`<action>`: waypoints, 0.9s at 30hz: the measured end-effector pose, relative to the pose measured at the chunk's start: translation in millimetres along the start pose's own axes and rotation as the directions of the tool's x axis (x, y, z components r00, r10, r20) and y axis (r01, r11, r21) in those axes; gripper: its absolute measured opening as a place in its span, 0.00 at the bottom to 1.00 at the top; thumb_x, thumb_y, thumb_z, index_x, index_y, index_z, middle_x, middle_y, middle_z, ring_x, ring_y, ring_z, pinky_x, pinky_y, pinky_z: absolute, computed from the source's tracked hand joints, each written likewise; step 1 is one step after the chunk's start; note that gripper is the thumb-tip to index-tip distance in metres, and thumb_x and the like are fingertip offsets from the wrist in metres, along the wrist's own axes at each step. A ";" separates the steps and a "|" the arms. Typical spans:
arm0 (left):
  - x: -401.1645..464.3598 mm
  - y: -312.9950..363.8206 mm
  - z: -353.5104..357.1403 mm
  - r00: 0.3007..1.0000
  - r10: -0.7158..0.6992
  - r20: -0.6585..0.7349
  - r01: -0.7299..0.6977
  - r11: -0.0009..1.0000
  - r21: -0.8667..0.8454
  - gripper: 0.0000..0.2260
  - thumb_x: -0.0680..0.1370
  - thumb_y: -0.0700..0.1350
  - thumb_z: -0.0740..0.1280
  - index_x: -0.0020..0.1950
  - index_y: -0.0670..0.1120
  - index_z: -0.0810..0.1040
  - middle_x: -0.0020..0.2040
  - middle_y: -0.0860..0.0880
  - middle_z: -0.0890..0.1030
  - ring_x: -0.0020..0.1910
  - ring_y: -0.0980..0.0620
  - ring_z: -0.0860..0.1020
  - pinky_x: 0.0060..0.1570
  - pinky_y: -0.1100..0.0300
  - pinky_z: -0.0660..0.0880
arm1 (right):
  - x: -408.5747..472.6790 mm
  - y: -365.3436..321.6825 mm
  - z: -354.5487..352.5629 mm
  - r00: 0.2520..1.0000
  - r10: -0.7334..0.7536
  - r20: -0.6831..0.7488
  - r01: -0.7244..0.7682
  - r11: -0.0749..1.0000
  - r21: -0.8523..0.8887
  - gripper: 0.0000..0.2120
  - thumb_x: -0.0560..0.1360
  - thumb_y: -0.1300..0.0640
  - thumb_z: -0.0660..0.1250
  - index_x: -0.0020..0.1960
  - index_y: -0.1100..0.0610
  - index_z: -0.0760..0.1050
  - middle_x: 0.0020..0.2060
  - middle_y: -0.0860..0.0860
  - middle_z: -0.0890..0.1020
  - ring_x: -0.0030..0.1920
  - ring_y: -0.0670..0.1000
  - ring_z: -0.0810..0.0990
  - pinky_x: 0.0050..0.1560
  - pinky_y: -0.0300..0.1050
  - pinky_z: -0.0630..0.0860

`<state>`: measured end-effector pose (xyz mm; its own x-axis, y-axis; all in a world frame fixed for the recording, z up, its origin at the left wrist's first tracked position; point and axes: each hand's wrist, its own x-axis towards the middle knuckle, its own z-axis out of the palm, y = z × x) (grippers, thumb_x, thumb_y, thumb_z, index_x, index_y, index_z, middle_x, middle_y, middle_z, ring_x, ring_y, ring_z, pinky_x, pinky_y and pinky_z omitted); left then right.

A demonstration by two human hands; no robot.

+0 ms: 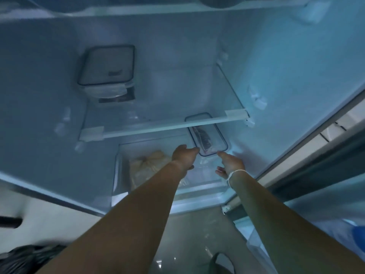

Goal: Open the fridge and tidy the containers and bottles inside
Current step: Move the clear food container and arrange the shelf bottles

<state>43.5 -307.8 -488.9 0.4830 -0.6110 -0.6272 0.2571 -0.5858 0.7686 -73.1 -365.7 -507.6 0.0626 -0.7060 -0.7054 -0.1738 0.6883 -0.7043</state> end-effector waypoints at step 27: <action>-11.7 -16.4 -21.4 0.998 -0.063 -0.031 0.062 0.998 -0.022 0.06 0.77 0.42 0.64 0.51 0.41 0.73 0.50 0.42 0.72 0.44 0.49 0.71 0.28 0.63 0.72 | -35.5 23.5 6.1 0.997 0.024 0.079 -0.034 0.992 0.120 0.13 0.75 0.56 0.66 0.55 0.62 0.70 0.48 0.57 0.72 0.31 0.54 0.78 0.18 0.32 0.73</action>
<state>51.5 -279.7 -491.5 0.4918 -0.5561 -0.6700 0.3053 -0.6105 0.7308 -73.4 -323.4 -499.6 0.1356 -0.6738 -0.7264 -0.0568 0.7266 -0.6847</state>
